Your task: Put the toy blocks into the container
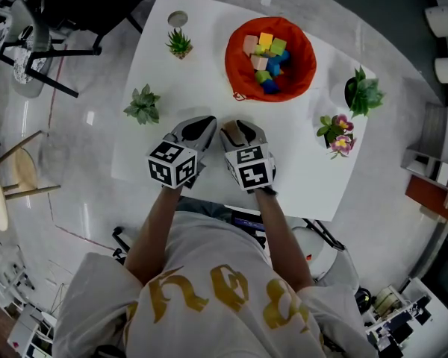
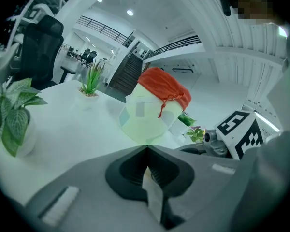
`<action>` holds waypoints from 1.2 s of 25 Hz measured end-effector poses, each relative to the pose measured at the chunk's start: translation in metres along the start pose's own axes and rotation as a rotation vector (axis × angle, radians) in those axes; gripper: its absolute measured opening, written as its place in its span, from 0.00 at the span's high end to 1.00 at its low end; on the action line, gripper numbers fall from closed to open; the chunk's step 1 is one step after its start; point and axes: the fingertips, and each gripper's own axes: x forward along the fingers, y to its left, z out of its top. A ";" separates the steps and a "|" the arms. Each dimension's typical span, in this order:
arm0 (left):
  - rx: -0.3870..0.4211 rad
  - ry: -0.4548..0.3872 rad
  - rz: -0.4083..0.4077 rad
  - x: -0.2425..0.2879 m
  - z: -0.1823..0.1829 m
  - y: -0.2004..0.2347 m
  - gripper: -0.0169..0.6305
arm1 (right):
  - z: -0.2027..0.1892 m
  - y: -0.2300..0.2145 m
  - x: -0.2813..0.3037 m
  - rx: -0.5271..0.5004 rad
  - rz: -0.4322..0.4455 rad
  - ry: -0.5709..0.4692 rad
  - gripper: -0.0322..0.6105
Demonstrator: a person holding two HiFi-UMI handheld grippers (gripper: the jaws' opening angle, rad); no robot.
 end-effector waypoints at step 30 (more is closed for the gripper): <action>0.038 -0.078 -0.029 -0.004 0.034 -0.028 0.97 | 0.018 -0.013 -0.040 0.017 -0.062 -0.113 0.68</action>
